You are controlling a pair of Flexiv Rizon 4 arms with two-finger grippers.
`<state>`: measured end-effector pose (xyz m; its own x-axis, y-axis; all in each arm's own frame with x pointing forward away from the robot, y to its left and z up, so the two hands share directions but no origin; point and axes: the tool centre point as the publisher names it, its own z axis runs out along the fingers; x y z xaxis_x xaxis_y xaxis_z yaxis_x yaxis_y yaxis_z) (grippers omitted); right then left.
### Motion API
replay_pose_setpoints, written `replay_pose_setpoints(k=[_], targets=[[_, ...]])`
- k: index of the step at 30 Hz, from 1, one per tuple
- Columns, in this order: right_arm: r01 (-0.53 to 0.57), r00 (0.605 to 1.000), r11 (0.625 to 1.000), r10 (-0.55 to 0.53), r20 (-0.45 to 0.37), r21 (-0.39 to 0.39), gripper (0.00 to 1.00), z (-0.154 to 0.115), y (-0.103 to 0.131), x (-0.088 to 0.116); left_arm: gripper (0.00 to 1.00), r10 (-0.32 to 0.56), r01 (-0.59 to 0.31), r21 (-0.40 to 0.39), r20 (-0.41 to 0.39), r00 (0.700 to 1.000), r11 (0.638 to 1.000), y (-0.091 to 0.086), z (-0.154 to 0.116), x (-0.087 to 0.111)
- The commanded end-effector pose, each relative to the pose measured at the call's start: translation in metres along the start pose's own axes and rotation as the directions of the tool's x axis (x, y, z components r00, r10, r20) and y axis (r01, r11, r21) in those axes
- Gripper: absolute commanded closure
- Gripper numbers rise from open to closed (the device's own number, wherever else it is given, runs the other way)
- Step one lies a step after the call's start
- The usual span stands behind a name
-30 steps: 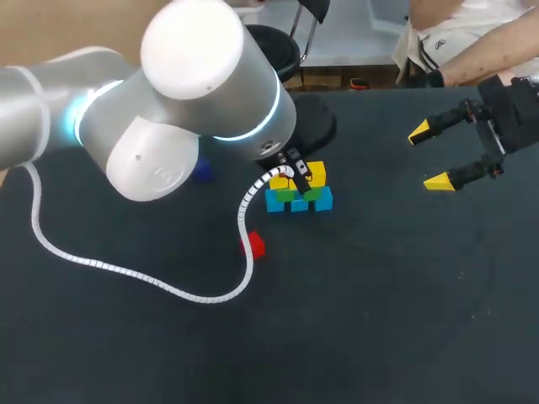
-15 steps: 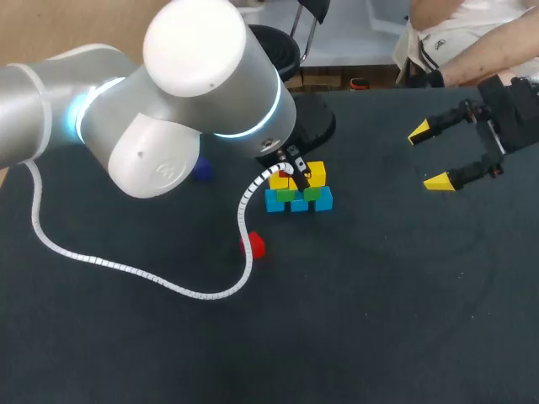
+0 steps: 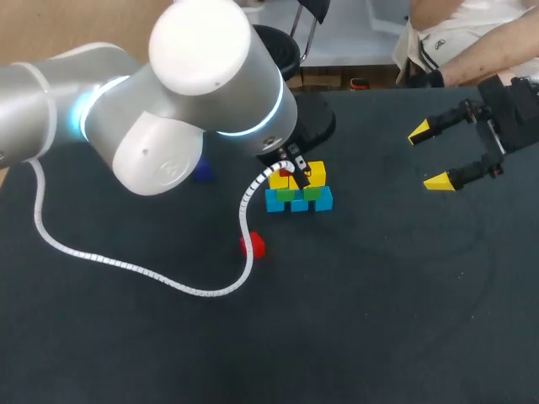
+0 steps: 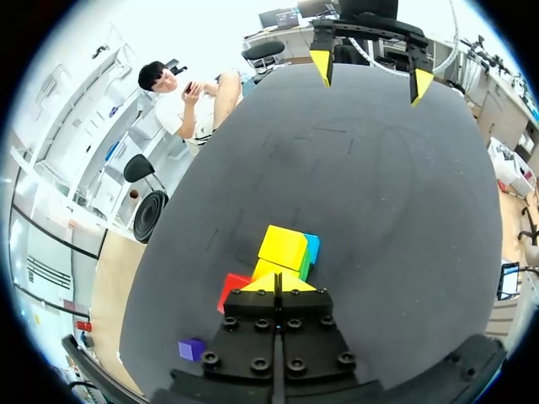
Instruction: Place the blue cubes, place green cubes on the blue cubes, place the yellow cubes on the green cubes, then place the red cubes on the yellow cubes, and place purple cube on the red cubes.
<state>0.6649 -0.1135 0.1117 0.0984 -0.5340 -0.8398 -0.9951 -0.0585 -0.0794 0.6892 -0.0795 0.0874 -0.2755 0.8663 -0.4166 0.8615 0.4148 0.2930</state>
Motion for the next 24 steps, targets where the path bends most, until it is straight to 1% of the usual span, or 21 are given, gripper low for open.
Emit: replay_pose_setpoints(k=[1, 7, 10, 12, 13, 14, 15, 16, 17, 18, 20, 24], targets=[[0.001, 1.0, 1.0, -0.001, 0.001, 0.001, 0.0, 0.0, 0.0, 0.0, 1.0, 0.001, -0.001, 0.0, 0.003, 1.0, 1.0, 0.001, 0.0, -0.004], [0.001, 1.0, 1.0, -0.001, 0.001, 0.001, 0.0, 0.0, 0.0, 0.0, 1.0, 0.012, -0.013, 0.008, 0.049, 0.999, 1.0, -0.005, -0.01, -0.006], [0.001, 1.0, 1.0, -0.001, 0.001, 0.001, 0.0, 0.0, 0.0, 0.0, 1.0, 0.028, -0.029, 0.017, 0.078, 0.997, 0.999, -0.011, -0.022, -0.005], [0.001, 1.0, 1.0, -0.001, 0.001, 0.001, 0.0, 0.0, 0.0, 0.0, 1.0, 0.039, -0.043, 0.042, 0.091, 0.995, 0.998, -0.012, -0.031, -0.004], [0.001, 1.0, 1.0, -0.001, 0.001, 0.001, 0.0, 0.0, 0.0, 0.0, 0.91, 0.047, -0.052, 0.054, 0.085, 0.995, 0.997, -0.013, -0.035, -0.003], [0.001, 1.0, 1.0, -0.001, 0.001, 0.001, 0.0, 0.0, 0.0, 0.0, 0.77, 0.05, -0.055, 0.061, 0.076, 0.996, 0.997, -0.014, -0.04, -0.001], [0.001, 1.0, 1.0, -0.001, 0.001, 0.001, 0.0, 0.0, 0.0, 0.0, 0.59, 0.051, -0.056, 0.072, 0.067, 0.996, 0.996, -0.014, -0.044, 0.001], [0.001, 1.0, 1.0, -0.001, 0.001, 0.001, 0.0, 0.0, 0.0, 0.0, 0.45, 0.058, -0.064, 0.083, 0.072, 0.996, 0.995, -0.014, -0.048, 0.003], [0.001, 1.0, 1.0, -0.001, 0.001, 0.001, 0.0, 0.0, 0.0, 0.0, 0.15, 0.064, -0.07, 0.087, 0.067, 0.996, 0.994, -0.014, -0.054, 0.005], [0.001, 1.0, 1.0, -0.001, 0.001, 0.001, 0.0, 0.0, 0.0, 0.0, 0.0, 0.068, -0.073, 0.093, 0.056, 0.996, 0.993, -0.014, -0.059, 0.007], [0.001, 1.0, 1.0, -0.001, 0.001, 0.001, 0.0, 0.0, 0.0, 0.0, 0.0, 0.075, -0.081, 0.109, 0.051, 0.996, 0.991, -0.013, -0.068, 0.012], [0.001, 1.0, 1.0, -0.001, 0.001, 0.001, 0.0, 0.0, 0.0, 0.0, 0.0, 0.08, -0.083, 0.106, 0.034, 0.996, 0.991, -0.012, -0.088, 0.02]])
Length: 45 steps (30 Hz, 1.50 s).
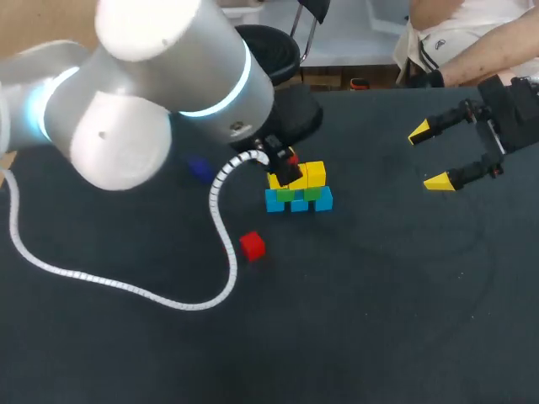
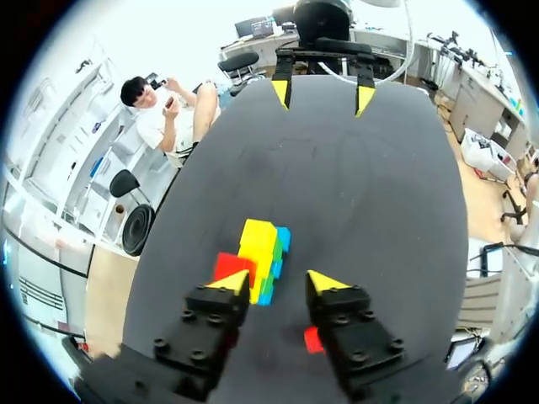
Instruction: Place the blue cubes, place green cubes on the blue cubes, place the yellow cubes on the green cubes, then place the red cubes on the yellow cubes, and place purple cube on the red cubes.
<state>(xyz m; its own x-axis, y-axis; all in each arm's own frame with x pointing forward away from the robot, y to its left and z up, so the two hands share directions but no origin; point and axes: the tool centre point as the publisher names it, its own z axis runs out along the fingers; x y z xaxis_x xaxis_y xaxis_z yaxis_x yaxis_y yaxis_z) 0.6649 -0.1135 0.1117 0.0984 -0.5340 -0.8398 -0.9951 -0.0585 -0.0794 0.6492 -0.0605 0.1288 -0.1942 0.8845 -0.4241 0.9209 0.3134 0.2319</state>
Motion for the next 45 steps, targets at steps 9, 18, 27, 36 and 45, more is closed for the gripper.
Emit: replay_pose_setpoints(k=[9, 18, 27, 36, 45], targets=[[0.001, 1.0, 1.0, -0.001, 0.001, 0.001, 0.0, 0.0, 0.0, 0.0, 0.0, -0.044, 0.044, -0.002, 0.008, 0.999, 0.999, -0.006, -0.049, 0.03], [0.001, 1.0, 1.0, -0.001, 0.001, 0.001, 0.0, 0.0, 0.0, 0.0, 0.0, -0.092, 0.086, 0.096, 0.064, 0.994, 0.992, 0.007, -0.047, 0.057], [0.001, 1.0, 1.0, -0.001, 0.001, 0.001, 0.0, 0.0, 0.0, 0.0, 0.0, -0.118, 0.119, 0.049, -0.026, 0.993, 0.992, -0.022, -0.051, 0.081], [0.001, 1.0, 1.0, -0.001, 0.001, 0.001, 0.0, 0.0, 0.0, 0.0, 0.0, -0.18, 0.18, -0.015, -0.109, 0.978, 0.984, -0.073, -0.045, 0.107], [0.001, 1.0, 1.0, -0.001, 0.001, 0.001, 0.0, 0.0, 0.0, 0.0, 0.0, -0.257, 0.259, 0.023, -0.082, 0.963, 0.965, -0.082, -0.013, 0.13]])
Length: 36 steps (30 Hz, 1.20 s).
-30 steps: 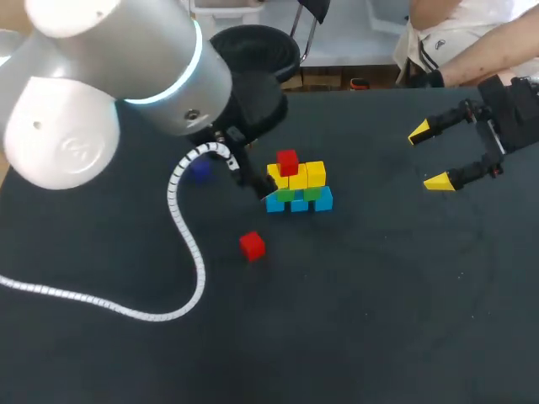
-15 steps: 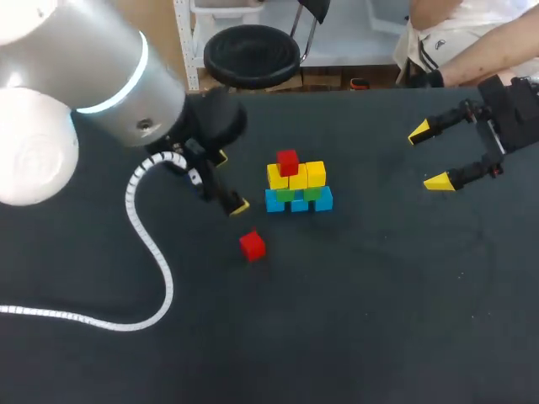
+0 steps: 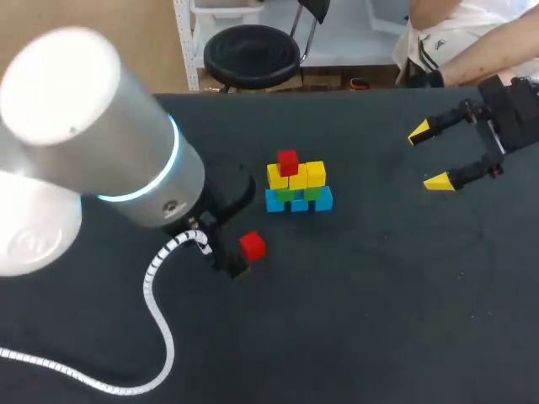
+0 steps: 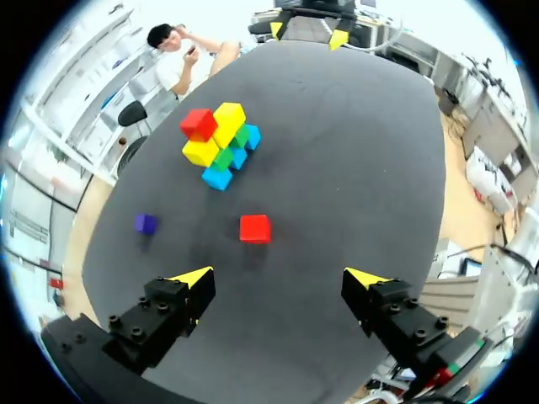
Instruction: Place the blue cubes, place green cubes on the blue cubes, place the yellow cubes on the green cubes, then place the red cubes on the yellow cubes, and place purple cube on the red cubes.
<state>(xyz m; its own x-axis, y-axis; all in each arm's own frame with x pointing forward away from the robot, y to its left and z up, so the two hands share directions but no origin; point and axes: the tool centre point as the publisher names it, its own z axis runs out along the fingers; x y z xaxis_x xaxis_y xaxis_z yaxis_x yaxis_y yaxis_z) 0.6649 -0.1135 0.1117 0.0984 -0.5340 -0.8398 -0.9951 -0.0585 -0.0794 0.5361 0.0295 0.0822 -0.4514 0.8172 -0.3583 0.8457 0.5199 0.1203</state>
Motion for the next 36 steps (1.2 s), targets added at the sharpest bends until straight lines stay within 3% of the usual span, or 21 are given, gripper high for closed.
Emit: replay_pose_setpoints(k=[1, 7, 16, 24, 34, 36], targets=[[0.001, 1.0, 1.0, -0.001, 0.001, 0.001, 0.0, 0.0, 0.0, 0.0, 0.0, -0.023, 0.022, 0.035, 0.038, 0.999, 0.999, 0.009, 0.02, 0.005], [0.001, 1.0, 1.0, -0.001, 0.001, 0.001, 0.0, 0.0, 0.0, 0.0, 0.0, -0.022, 0.02, 0.064, 0.024, 0.999, 0.998, 0.017, 0.04, -0.007], [0.001, 1.0, 1.0, -0.001, 0.001, 0.001, 0.0, 0.0, 0.0, 0.0, 0.0, -0.042, 0.04, 0.088, 0.019, 0.999, 0.995, 0.004, 0.052, -0.012], [0.001, 1.0, 1.0, -0.001, 0.001, 0.001, 0.0, 0.0, 0.0, 0.0, 0.0, -0.07, 0.07, 0.067, -0.008, 0.998, 0.995, 0.002, 0.055, -0.008], [0.001, 1.0, 1.0, -0.001, 0.001, 0.001, 0.0, 0.0, 0.0, 0.0, 0.0, -0.062, 0.063, 0.06, -0.021, 0.998, 0.996, 0.009, 0.07, -0.023], [0.001, 1.0, 1.0, -0.001, 0.001, 0.001, 0.0, 0.0, 0.0, 0.0, 0.06, -0.059, 0.06, 0.059, -0.021, 0.998, 0.996, 0.01, 0.072, -0.024]])
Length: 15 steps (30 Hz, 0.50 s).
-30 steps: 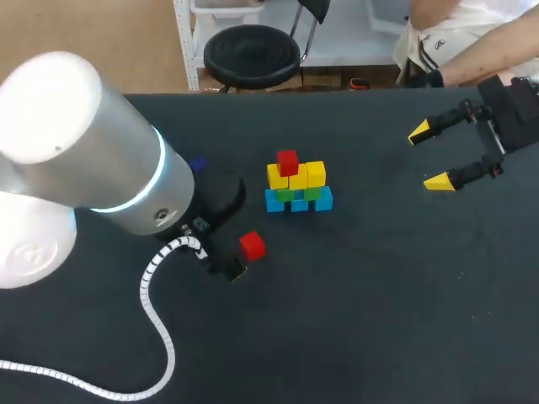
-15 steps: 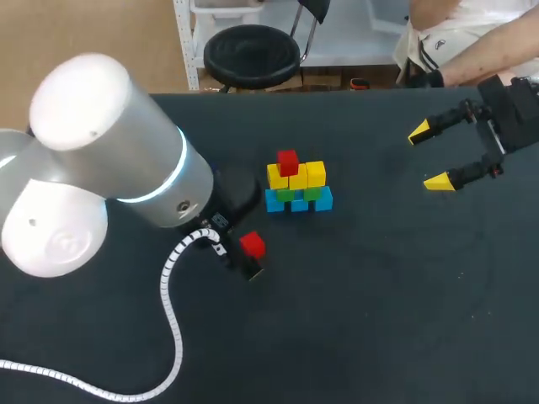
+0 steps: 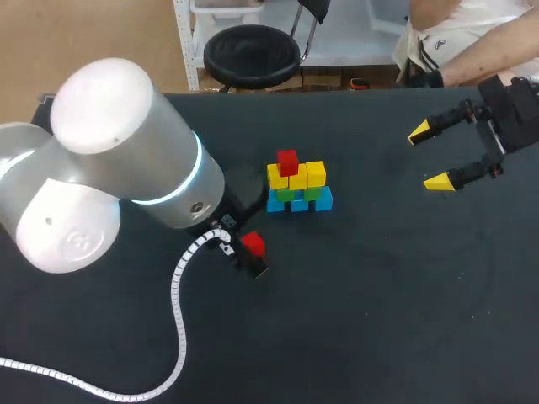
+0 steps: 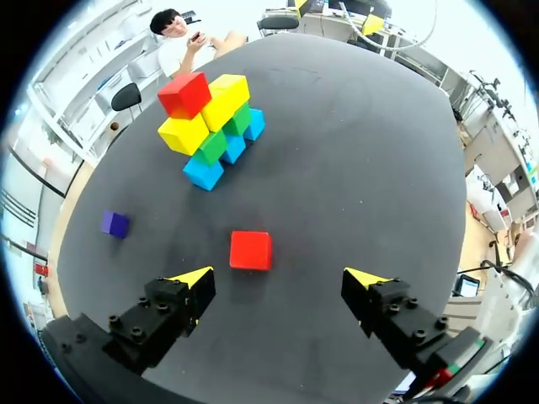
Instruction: Place the blue cubes, place green cubes on the blue cubes, place the yellow cubes on the green cubes, then place the red cubes on the yellow cubes, and place purple cube on the red cubes.
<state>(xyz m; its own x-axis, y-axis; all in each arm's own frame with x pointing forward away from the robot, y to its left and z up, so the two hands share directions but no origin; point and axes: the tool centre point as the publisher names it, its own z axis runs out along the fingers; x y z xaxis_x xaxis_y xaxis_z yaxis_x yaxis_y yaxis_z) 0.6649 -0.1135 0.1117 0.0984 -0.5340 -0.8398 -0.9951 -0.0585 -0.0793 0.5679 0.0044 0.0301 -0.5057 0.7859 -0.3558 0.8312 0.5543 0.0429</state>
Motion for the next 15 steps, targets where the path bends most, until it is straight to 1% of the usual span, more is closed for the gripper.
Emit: replay_pose_setpoints(k=[1, 2, 4, 5, 6, 8, 10, 11, 13, 14, 15], targets=[[0.001, 1.0, 1.0, -0.001, 0.001, 0.001, 0.0, 0.0, 0.0, 0.0, 0.08, 0.002, -0.002, 0.0, -0.011, 1.0, 1.0, 0.002, 0.009, -0.009], [0.001, 1.0, 1.0, -0.001, 0.001, 0.001, 0.0, 0.0, 0.0, 0.0, 0.15, 0.003, -0.003, 0.001, -0.01, 1.0, 1.0, 0.002, 0.01, -0.009], [0.001, 1.0, 1.0, -0.001, 0.001, 0.001, 0.0, 0.0, 0.0, 0.0, 0.4, 0.004, -0.004, 0.003, -0.01, 1.0, 1.0, 0.002, 0.011, -0.01], [0.001, 1.0, 1.0, -0.001, 0.001, 0.001, 0.0, 0.0, 0.0, 0.0, 0.43, 0.003, -0.003, 0.005, -0.012, 1.0, 1.0, 0.002, 0.012, -0.01], [0.001, 1.0, 1.0, -0.001, 0.001, 0.001, 0.0, 0.0, 0.0, 0.0, 0.41, 0.001, -0.001, 0.006, -0.014, 1.0, 1.0, 0.002, 0.014, -0.01], [0.001, 1.0, 1.0, -0.001, 0.001, 0.001, 0.0, 0.0, 0.0, 0.0, 0.32, -0.001, 0.001, 0.008, -0.015, 1.0, 1.0, 0.002, 0.015, -0.009], [0.001, 1.0, 1.0, -0.001, 0.001, 0.001, 0.0, 0.0, 0.0, 0.0, 0.26, -0.002, 0.002, 0.011, -0.018, 1.0, 1.0, 0.002, 0.017, -0.009], [0.001, 1.0, 1.0, -0.001, 0.001, 0.001, 0.0, 0.0, 0.0, 0.0, 0.29, -0.001, 0.001, 0.012, -0.019, 1.0, 1.0, 0.002, 0.017, -0.01], [0.001, 1.0, 1.0, -0.001, 0.001, 0.001, 0.0, 0.0, 0.0, 0.0, 0.47, 0.003, -0.002, 0.013, -0.022, 1.0, 1.0, 0.002, 0.018, -0.01], [0.001, 1.0, 1.0, -0.001, 0.001, 0.001, 0.0, 0.0, 0.0, 0.0, 0.59, 0.005, -0.004, 0.014, -0.022, 1.0, 1.0, 0.002, 0.019, -0.011], [0.001, 1.0, 1.0, -0.001, 0.001, 0.001, 0.0, 0.0, 0.0, 0.0, 0.75, 0.007, -0.007, 0.015, -0.022, 1.0, 1.0, 0.001, 0.019, -0.011]])
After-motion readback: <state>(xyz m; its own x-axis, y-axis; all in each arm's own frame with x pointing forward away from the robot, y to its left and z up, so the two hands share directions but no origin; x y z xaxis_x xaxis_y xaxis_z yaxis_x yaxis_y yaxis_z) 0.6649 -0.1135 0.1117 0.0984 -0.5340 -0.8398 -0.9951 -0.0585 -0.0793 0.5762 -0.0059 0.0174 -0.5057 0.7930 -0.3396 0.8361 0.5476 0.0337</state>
